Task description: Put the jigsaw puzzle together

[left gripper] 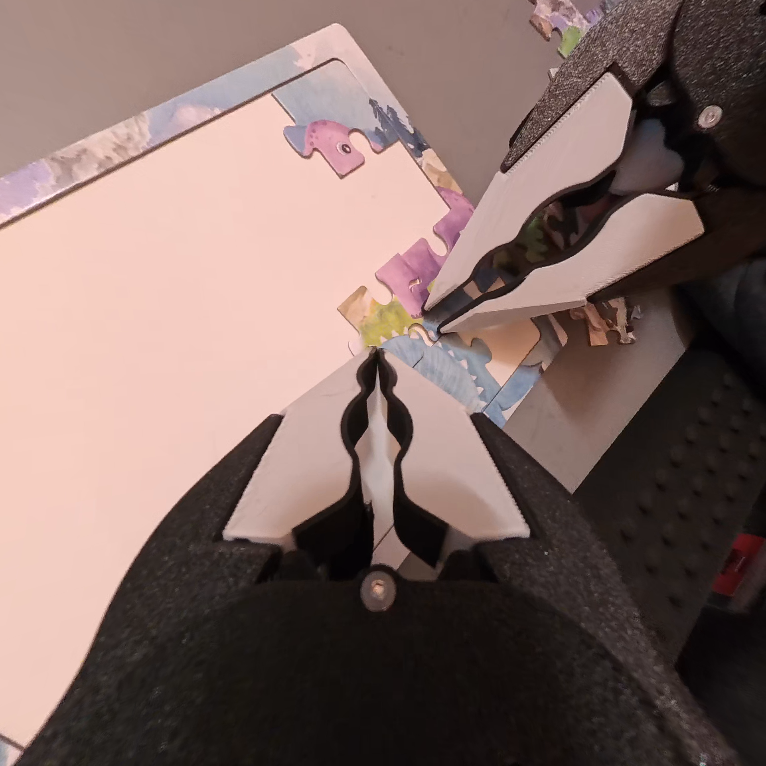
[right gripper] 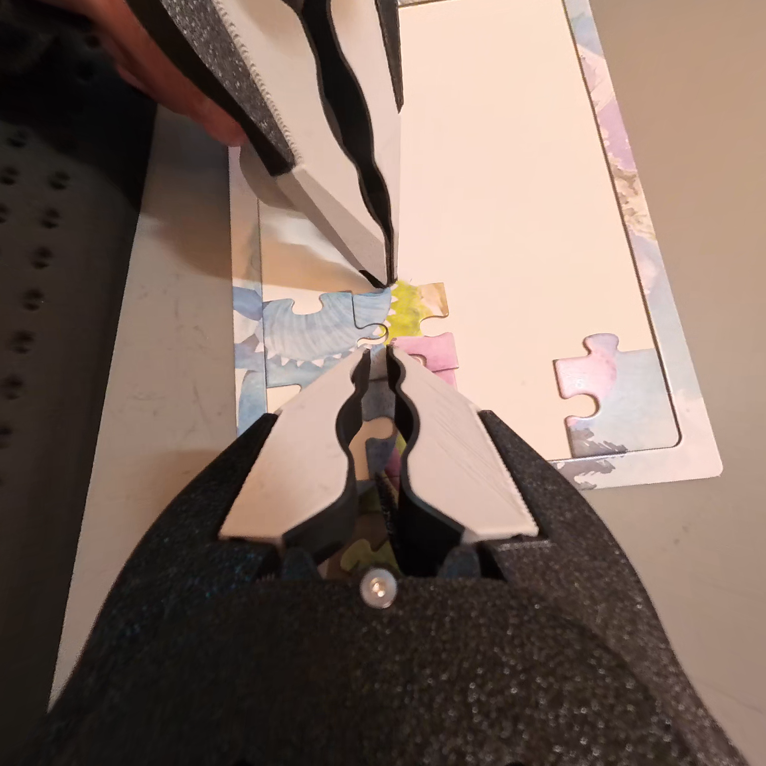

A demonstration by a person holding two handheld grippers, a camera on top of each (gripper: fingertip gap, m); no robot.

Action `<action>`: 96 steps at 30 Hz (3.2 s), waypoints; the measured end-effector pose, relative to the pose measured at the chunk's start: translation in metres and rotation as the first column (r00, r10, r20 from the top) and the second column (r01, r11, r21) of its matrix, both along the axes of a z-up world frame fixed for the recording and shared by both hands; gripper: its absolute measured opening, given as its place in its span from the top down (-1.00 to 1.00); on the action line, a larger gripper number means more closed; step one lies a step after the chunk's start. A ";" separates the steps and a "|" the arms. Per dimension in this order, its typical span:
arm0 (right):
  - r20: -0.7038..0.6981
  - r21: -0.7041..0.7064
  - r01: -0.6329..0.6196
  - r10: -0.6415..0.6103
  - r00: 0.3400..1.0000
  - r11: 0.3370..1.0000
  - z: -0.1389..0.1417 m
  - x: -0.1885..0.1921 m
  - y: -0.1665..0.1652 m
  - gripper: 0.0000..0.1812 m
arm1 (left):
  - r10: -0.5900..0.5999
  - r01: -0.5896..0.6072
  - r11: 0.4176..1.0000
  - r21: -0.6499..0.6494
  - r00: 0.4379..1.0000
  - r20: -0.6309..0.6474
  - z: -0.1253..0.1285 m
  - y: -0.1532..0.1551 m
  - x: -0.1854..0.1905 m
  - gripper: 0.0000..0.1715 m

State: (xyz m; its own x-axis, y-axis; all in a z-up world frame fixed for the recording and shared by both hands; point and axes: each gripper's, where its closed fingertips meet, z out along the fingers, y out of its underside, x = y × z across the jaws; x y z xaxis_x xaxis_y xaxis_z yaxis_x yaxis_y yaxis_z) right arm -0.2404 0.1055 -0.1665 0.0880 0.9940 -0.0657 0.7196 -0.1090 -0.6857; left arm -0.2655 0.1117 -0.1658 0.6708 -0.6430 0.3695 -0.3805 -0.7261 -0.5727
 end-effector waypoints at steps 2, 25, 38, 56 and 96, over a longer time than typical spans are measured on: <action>-0.002 0.000 -0.003 0.003 1.000 1.000 0.000 0.000 0.000 0.93 | -0.002 0.002 1.000 -0.002 1.000 -0.001 0.000 0.000 0.000 1.00; -0.015 0.001 0.062 -0.062 0.998 0.998 -0.001 -0.008 0.008 1.00 | -0.035 0.035 0.999 0.002 0.999 -0.012 0.001 -0.005 0.007 1.00; -0.038 -0.065 0.282 -0.285 0.958 0.957 0.024 0.040 0.026 1.00 | -0.005 0.003 0.999 0.039 1.000 0.031 0.011 0.002 0.026 1.00; -0.046 0.108 0.241 -0.237 0.970 0.965 0.001 0.038 0.009 0.42 | -0.022 0.022 1.000 0.020 1.000 0.006 0.000 -0.003 0.036 1.00; -0.058 0.035 0.096 -0.094 0.994 0.995 -0.002 0.022 0.011 0.49 | -0.070 0.072 0.997 0.030 0.996 -0.054 0.002 -0.012 0.015 1.00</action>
State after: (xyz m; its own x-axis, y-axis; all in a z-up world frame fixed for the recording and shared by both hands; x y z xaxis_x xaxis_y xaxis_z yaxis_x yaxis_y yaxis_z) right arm -0.2187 0.1168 -0.1687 0.1796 0.9831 -0.0362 0.6677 -0.1489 -0.7294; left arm -0.2503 0.0998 -0.1637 0.6411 -0.7005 0.3134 -0.4609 -0.6780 -0.5727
